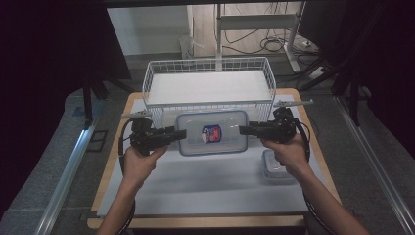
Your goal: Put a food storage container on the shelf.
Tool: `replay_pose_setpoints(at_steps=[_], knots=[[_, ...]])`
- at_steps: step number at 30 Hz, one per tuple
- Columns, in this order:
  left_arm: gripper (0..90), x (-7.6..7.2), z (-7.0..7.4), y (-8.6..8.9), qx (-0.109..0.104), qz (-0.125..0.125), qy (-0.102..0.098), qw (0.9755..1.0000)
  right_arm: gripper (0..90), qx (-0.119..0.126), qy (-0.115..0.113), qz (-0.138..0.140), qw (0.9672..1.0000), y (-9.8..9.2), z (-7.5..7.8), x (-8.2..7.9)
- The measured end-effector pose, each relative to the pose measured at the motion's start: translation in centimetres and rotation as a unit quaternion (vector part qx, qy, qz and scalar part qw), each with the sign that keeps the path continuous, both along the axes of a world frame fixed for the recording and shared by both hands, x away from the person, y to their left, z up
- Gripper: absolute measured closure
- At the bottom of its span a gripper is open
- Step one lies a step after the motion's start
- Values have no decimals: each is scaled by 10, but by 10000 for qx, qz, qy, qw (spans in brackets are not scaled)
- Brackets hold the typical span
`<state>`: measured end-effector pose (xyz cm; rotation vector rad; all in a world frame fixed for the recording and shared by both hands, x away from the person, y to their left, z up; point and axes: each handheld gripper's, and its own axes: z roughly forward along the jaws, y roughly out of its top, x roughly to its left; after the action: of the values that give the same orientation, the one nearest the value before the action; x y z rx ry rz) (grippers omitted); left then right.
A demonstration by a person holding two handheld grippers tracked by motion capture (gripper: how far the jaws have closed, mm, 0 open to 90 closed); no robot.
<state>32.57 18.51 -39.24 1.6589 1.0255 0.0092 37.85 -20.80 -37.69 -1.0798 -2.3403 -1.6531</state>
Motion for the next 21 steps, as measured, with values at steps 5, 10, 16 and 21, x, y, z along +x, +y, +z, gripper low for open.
replay_pose_setpoints(at_steps=[5,10,16,21], knots=[[500,6,12,2,-16,35,-59,10000,542,44,-52,-26,10000,2,11,6],[498,19,31,5,4,72,-111,9999,542,97,-117,-49,9999,6,28,18],[497,32,42,8,-6,97,-115,9999,542,145,-133,-102,9998,8,39,30],[494,47,53,10,-23,159,-108,9998,542,220,-110,-156,9996,11,48,44]])
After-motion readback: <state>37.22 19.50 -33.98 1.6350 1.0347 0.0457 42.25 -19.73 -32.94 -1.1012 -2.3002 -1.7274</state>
